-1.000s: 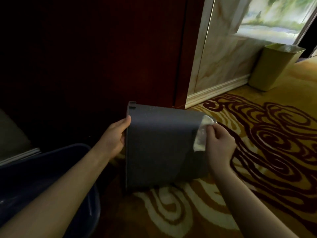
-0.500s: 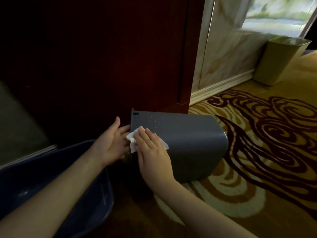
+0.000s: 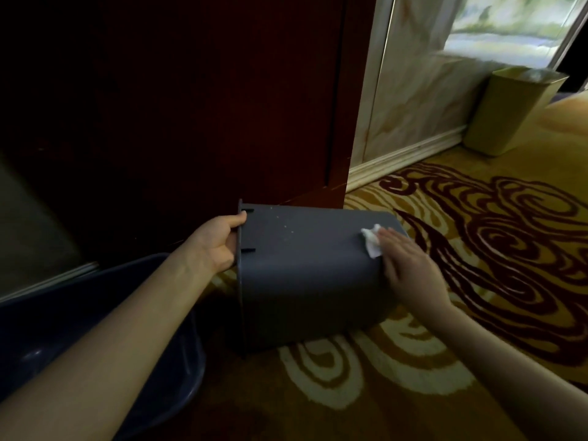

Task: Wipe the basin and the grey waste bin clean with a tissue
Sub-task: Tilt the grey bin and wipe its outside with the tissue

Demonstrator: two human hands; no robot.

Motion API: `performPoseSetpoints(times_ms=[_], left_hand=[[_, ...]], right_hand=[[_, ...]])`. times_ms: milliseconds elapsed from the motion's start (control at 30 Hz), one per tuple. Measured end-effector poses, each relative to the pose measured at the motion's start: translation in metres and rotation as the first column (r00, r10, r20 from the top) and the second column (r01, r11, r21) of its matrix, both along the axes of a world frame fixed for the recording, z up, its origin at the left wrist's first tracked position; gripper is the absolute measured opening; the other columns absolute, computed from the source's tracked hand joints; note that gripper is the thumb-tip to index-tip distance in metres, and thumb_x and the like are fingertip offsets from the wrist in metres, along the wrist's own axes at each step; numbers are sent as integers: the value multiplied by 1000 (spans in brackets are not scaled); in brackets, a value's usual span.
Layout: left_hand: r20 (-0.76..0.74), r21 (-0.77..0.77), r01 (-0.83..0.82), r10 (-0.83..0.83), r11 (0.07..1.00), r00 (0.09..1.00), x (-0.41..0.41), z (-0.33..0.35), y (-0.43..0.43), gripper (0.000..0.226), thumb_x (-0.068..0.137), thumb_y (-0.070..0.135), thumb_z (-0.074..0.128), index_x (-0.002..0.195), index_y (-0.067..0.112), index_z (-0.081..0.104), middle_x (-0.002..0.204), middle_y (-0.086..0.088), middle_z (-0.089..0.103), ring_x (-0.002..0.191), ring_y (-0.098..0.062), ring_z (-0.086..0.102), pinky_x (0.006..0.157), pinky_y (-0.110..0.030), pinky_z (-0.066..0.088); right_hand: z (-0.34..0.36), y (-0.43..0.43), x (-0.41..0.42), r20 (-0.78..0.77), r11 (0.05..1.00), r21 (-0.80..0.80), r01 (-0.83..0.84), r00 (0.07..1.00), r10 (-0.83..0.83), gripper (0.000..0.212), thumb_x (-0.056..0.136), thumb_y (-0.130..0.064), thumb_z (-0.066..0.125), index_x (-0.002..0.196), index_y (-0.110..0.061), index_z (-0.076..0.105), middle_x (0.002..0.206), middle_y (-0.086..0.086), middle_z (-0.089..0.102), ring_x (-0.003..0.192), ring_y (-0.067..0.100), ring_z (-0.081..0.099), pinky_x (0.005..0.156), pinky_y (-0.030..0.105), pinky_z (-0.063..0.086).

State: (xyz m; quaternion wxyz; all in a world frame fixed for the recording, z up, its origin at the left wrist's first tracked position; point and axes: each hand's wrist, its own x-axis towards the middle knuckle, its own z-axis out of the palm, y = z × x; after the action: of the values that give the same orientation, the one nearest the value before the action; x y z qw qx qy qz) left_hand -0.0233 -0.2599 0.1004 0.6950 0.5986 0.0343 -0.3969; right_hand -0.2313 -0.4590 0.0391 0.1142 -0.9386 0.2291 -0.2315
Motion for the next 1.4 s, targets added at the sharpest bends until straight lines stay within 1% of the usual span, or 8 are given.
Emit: performPoseSetpoints(times_ms=[100, 233, 367, 533, 767, 1033, 1233, 1400], left_hand=[[-12, -14, 3, -3, 1000, 1000, -1, 1, 2, 20, 96, 20, 43, 101, 10, 59, 93, -11, 66, 86, -23, 64, 62, -39, 47], [-4, 1, 14, -14, 1000, 1000, -3, 1, 4, 26, 96, 24, 42, 115, 11, 55, 97, -11, 66, 89, -25, 63, 63, -40, 46], [-31, -47, 25, -26, 999, 999, -4, 4, 4, 36, 98, 35, 37, 114, 10, 58, 97, -12, 65, 88, -26, 62, 64, -39, 46], [-71, -70, 2, -7, 998, 997, -2, 2, 3, 41, 98, 39, 34, 107, 8, 59, 97, -14, 64, 87, -26, 61, 64, -39, 45], [-46, -18, -6, 5, 1000, 999, 2, -1, -1, 30, 98, 35, 36, 109, 15, 57, 96, -9, 65, 87, -23, 62, 61, -38, 44], [75, 11, -62, 61, 998, 995, 18, 4, -11, 28, 97, 37, 40, 92, 16, 57, 86, -7, 64, 77, -20, 63, 54, -34, 48], [66, 16, -85, 84, 996, 994, 23, 2, -16, 25, 97, 31, 43, 91, 12, 57, 86, -9, 61, 77, -22, 61, 58, -35, 47], [68, 9, -43, 42, 999, 997, 28, -1, -12, 27, 97, 31, 40, 87, 13, 58, 85, -8, 64, 78, -21, 62, 58, -35, 47]], right_hand=[[14, -5, 7, 67, 986, 62, 158, 985, -162, 32, 92, -11, 49, 124, -12, 57, 118, 10, 66, 110, 23, 61, 89, 35, 48], [40, 35, 51, 228, 985, 138, 103, 964, -133, 21, 93, -17, 48, 111, -17, 58, 96, 3, 67, 83, 13, 60, 70, 22, 41], [44, 100, 102, 33, 978, 71, -198, 980, 196, 35, 92, -13, 50, 127, -15, 52, 129, 6, 57, 114, 17, 53, 90, 26, 44], [47, 83, 104, -177, 902, 62, -427, 885, 431, 46, 97, -10, 39, 142, -18, 36, 153, 2, 32, 141, 15, 25, 114, 27, 18], [29, -4, 57, -123, 995, 95, -34, 991, 46, 39, 96, -14, 41, 134, -17, 49, 143, 3, 49, 134, 16, 39, 110, 34, 31], [38, -20, 66, -151, 969, 58, 240, 961, -230, 18, 95, -16, 48, 106, -15, 61, 99, 8, 67, 94, 22, 62, 79, 35, 53], [53, 30, 129, -132, 981, 162, 105, 988, -84, 26, 94, -15, 46, 113, -20, 63, 116, 11, 59, 102, 32, 59, 86, 48, 51], [47, 14, 109, -114, 995, 102, 1, 993, 11, 29, 94, -10, 44, 120, -14, 58, 122, 11, 60, 116, 28, 51, 94, 40, 45]])
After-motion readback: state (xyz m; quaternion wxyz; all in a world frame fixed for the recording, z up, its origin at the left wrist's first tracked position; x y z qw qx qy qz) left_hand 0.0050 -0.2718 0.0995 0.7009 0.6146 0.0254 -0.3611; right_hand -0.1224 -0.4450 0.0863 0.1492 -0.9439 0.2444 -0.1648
